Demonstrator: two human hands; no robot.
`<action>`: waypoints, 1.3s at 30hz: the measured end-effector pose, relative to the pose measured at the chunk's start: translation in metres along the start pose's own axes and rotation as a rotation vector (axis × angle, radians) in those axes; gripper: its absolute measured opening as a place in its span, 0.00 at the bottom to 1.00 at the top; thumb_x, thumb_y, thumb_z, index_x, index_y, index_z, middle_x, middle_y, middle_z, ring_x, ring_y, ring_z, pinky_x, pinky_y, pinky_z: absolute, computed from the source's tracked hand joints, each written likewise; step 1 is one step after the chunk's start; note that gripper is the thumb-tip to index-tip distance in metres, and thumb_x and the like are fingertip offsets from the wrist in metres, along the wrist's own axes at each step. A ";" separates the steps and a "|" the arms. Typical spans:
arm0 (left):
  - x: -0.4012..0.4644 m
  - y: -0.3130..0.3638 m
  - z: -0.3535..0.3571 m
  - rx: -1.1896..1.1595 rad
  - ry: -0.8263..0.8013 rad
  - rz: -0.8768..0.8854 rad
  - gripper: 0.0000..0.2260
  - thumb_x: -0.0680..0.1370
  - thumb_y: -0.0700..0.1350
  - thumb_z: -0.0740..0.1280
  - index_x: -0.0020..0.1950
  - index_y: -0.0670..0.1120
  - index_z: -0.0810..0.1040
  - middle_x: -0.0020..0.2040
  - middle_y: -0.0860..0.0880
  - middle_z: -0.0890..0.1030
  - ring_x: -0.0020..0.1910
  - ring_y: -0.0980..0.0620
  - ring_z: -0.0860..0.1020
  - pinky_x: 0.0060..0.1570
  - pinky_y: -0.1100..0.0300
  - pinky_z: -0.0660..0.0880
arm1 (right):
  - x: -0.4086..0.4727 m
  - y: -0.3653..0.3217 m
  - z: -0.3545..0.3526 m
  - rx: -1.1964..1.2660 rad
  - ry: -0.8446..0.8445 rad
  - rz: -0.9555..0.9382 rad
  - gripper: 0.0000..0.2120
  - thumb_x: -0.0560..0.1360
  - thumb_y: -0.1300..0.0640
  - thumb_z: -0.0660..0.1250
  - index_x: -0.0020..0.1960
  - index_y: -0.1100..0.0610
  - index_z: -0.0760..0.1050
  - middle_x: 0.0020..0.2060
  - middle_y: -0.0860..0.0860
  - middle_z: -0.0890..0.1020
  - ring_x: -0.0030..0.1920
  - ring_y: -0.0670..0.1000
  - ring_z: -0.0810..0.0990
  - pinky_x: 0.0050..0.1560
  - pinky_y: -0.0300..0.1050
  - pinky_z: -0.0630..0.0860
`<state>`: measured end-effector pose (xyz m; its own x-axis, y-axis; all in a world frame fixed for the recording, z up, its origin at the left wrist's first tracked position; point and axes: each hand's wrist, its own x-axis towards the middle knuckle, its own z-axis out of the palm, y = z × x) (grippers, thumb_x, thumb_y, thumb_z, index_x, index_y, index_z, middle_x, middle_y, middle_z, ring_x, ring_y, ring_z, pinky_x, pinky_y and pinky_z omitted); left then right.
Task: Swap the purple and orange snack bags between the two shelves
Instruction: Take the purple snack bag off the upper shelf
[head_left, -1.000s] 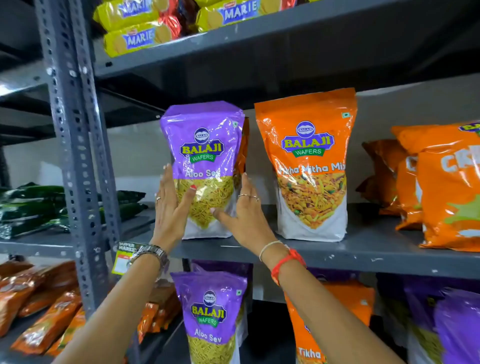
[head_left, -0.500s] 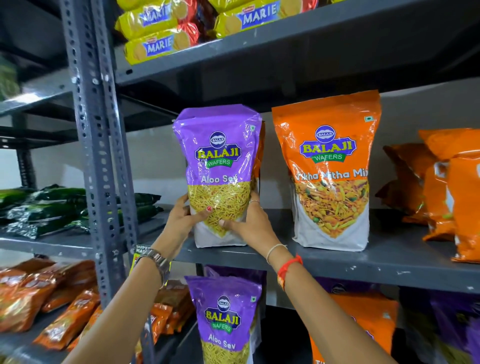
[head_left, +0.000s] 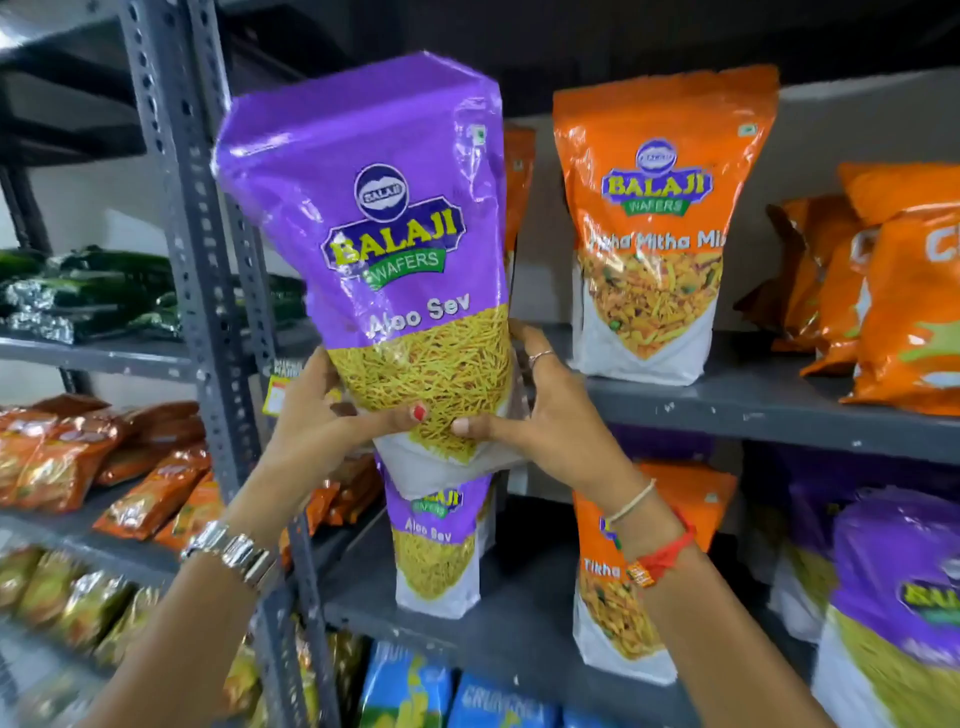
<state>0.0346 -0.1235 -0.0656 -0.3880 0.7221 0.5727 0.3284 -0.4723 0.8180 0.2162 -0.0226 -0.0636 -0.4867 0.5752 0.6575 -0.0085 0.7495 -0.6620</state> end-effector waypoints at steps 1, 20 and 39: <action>-0.005 -0.006 0.002 0.015 -0.003 -0.009 0.39 0.50 0.49 0.79 0.59 0.45 0.73 0.53 0.50 0.82 0.51 0.53 0.82 0.46 0.54 0.81 | -0.008 0.005 0.000 0.010 -0.002 0.020 0.41 0.60 0.52 0.80 0.67 0.49 0.64 0.58 0.44 0.79 0.61 0.46 0.77 0.65 0.49 0.74; -0.140 -0.191 0.074 0.286 0.162 -0.320 0.33 0.52 0.61 0.79 0.51 0.55 0.71 0.44 0.45 0.82 0.41 0.46 0.80 0.43 0.43 0.78 | -0.157 0.177 0.053 0.139 -0.053 0.514 0.40 0.62 0.62 0.78 0.69 0.58 0.63 0.64 0.57 0.75 0.67 0.54 0.73 0.66 0.58 0.73; -0.115 -0.247 0.130 0.503 0.131 -0.441 0.29 0.61 0.57 0.77 0.47 0.48 0.61 0.39 0.45 0.74 0.35 0.47 0.72 0.40 0.47 0.77 | -0.175 0.228 0.085 -0.079 0.356 0.624 0.23 0.71 0.68 0.69 0.65 0.58 0.73 0.58 0.60 0.81 0.57 0.57 0.81 0.59 0.55 0.79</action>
<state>0.1098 -0.0247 -0.3401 -0.6682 0.7108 0.2196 0.4639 0.1673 0.8699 0.2255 0.0198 -0.3600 -0.0657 0.9657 0.2514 0.2484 0.2598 -0.9332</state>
